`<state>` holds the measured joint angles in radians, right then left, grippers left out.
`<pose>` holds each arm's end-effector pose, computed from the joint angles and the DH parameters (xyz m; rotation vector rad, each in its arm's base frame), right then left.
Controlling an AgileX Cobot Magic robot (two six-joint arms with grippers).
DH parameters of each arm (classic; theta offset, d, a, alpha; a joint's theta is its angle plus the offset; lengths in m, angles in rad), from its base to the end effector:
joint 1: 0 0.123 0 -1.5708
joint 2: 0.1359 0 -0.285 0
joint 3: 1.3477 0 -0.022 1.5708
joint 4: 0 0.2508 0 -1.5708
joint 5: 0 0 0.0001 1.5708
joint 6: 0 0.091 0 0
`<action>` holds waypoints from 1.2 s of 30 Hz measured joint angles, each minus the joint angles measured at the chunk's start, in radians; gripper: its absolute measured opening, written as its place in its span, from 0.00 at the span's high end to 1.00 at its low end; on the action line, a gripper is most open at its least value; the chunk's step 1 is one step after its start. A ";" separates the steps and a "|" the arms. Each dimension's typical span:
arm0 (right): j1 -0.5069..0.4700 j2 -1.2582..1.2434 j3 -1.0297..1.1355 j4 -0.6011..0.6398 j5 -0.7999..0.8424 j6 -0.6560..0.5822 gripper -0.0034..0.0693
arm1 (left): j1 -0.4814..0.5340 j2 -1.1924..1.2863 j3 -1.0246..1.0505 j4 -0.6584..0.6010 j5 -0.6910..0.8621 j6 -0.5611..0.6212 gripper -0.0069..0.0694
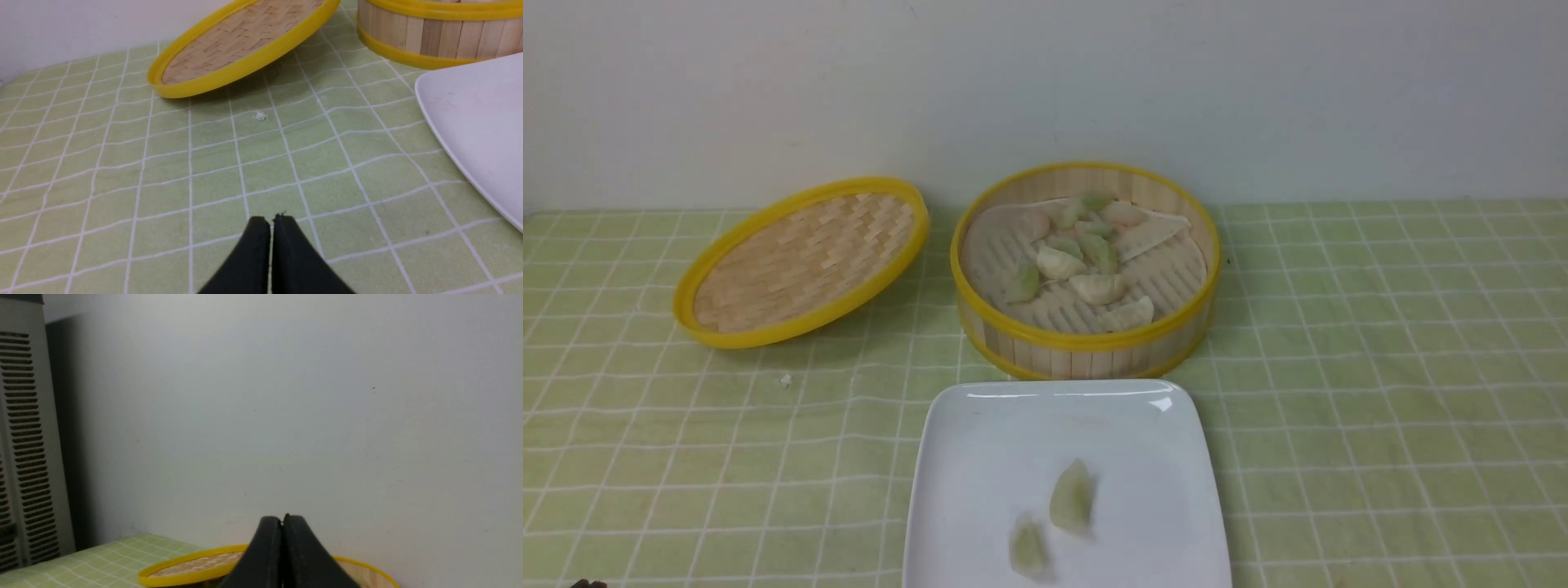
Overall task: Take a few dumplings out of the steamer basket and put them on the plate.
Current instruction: Use the right arm to put the dumpling into the plate
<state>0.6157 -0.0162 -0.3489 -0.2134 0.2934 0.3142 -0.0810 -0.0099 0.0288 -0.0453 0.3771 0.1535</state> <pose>0.0217 0.0085 0.3013 -0.3074 1.3955 0.5572 0.0523 -0.0058 0.1702 0.1919 1.8694 0.0052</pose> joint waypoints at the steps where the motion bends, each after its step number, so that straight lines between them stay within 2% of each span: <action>1: 0.000 0.000 0.000 0.057 0.000 -0.019 0.97 | 0.000 0.000 0.000 0.000 0.000 0.000 0.92; 6: 0.000 0.000 0.010 0.130 0.000 -0.104 0.97 | 0.000 0.000 0.000 0.000 0.000 0.000 0.92; 11: -0.029 0.000 0.026 0.136 0.000 -0.116 0.97 | 0.000 0.000 0.000 0.000 0.001 0.000 0.92; 14: -0.156 0.000 0.073 0.136 -0.001 -0.121 0.97 | 0.000 0.000 0.000 0.000 0.002 0.000 0.92; 16: -0.272 0.000 0.127 0.136 -0.001 -0.122 0.97 | 0.000 0.000 0.000 0.000 0.002 0.000 0.92; 17: -0.361 0.000 0.173 0.136 0.000 -0.122 0.97 | 0.000 0.000 0.000 0.000 0.002 0.000 0.92; 19: -0.446 0.000 0.240 0.135 0.000 -0.122 0.97 | 0.000 0.000 0.000 0.000 0.002 0.000 0.92; 23: -0.543 0.000 0.362 0.132 0.024 -0.125 0.97 | 0.000 0.000 0.000 0.000 0.002 0.000 0.92; 25: -0.564 0.000 0.374 0.132 0.077 -0.125 0.97 | 0.000 0.000 0.000 0.000 0.002 0.000 0.92; 36: -0.569 0.000 0.372 0.129 0.088 -0.126 0.97 | 0.000 0.000 0.000 0.000 0.002 0.000 0.92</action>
<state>0.0468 -0.0162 0.0234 -0.0848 0.3818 0.1883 -0.0810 -0.0099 0.0288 -0.0453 0.3795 0.1535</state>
